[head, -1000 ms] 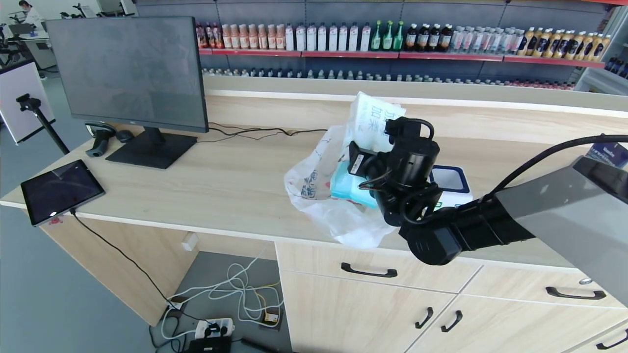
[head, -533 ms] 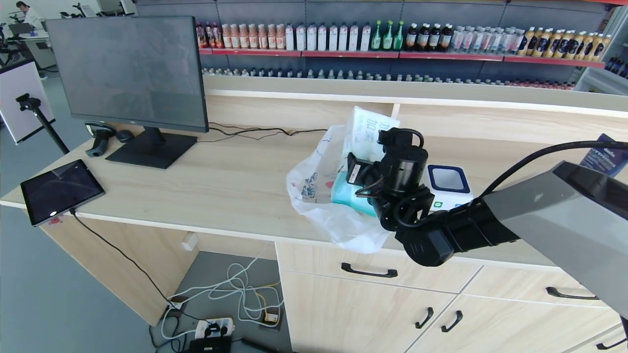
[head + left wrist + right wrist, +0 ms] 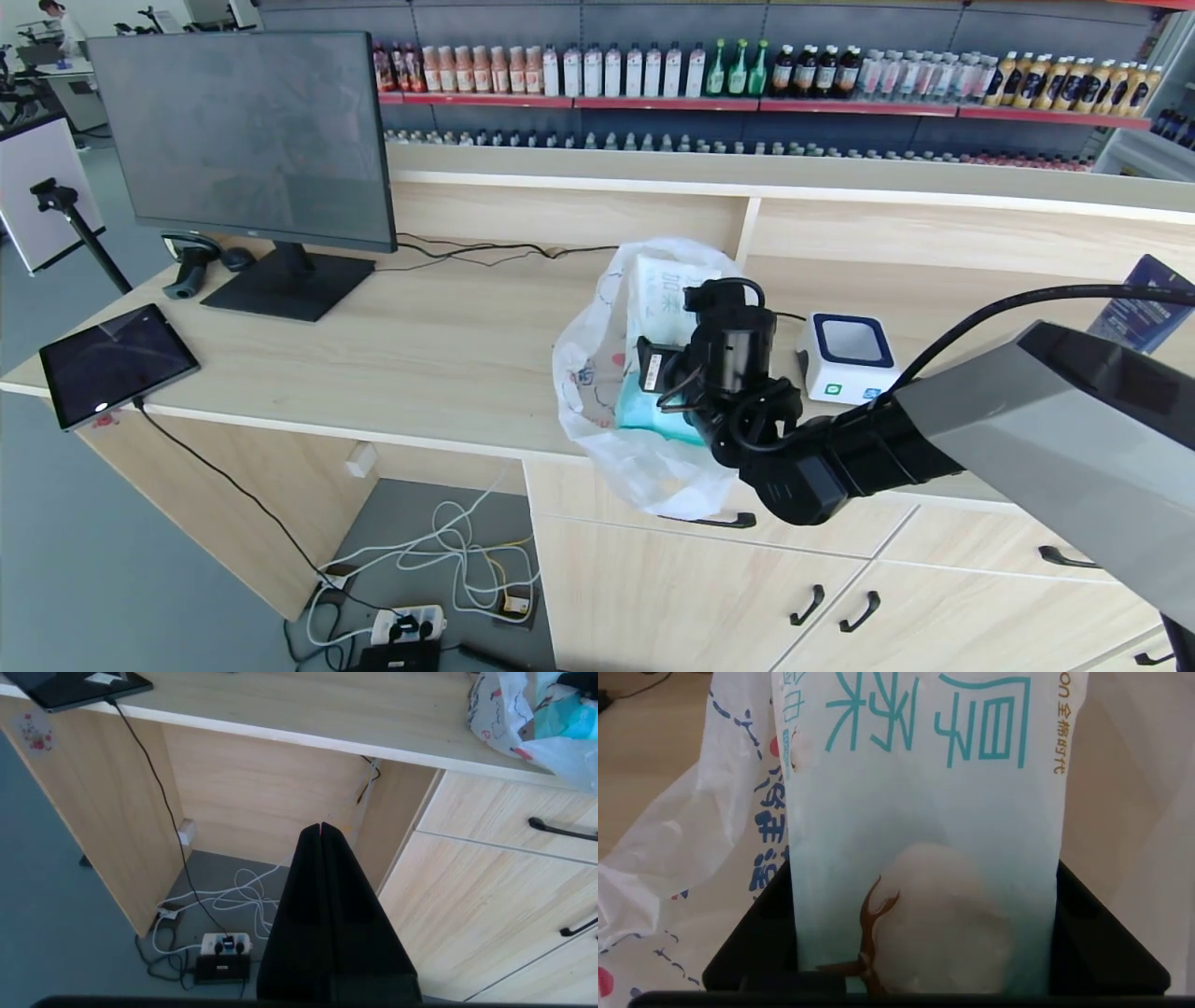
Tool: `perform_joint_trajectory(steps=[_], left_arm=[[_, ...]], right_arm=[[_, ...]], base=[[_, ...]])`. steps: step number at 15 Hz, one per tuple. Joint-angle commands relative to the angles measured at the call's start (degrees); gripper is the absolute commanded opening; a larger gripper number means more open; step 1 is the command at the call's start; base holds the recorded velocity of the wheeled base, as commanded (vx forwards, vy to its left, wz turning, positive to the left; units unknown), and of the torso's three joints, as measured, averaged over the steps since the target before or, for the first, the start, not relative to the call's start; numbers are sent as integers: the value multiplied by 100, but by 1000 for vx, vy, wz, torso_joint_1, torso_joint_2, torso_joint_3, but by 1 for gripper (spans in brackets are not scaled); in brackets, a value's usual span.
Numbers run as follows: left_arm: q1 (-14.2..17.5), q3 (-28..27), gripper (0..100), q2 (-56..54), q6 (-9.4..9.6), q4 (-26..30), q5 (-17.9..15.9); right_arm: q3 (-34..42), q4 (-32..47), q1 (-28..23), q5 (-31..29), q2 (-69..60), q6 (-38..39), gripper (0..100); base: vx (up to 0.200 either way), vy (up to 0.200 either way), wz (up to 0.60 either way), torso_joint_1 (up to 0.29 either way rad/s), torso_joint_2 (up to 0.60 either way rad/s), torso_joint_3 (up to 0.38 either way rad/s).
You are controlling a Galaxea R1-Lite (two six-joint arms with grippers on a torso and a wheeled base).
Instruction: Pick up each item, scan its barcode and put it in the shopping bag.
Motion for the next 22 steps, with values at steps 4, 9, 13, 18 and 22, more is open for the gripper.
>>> perform_joint_trajectory(steps=[4,9,13,18,22], left_arm=[[-2,0,0,-2,-4,0,0],[-2,0,0,-2,-4,0,0],[-2,0,0,-2,5,0,0],[-2,0,0,-2,5,0,0],[-2,0,0,-2,13,0,0]], right_arm=[[-48,396,-145,223,-11,18,0],[-48,404,-241,232,59,18,0],[-75,352,-294,240,120,18,100],[-453,316,-285,205,112,-17,100],[-435,-70,-101,170,-337,-219,100]], base=[[0,0,0,0,0,0],[0,0,0,0,0,0],[0,0,0,0,0,0],[0,0,0,0,0,0],[0,0,0,0,0,0]])
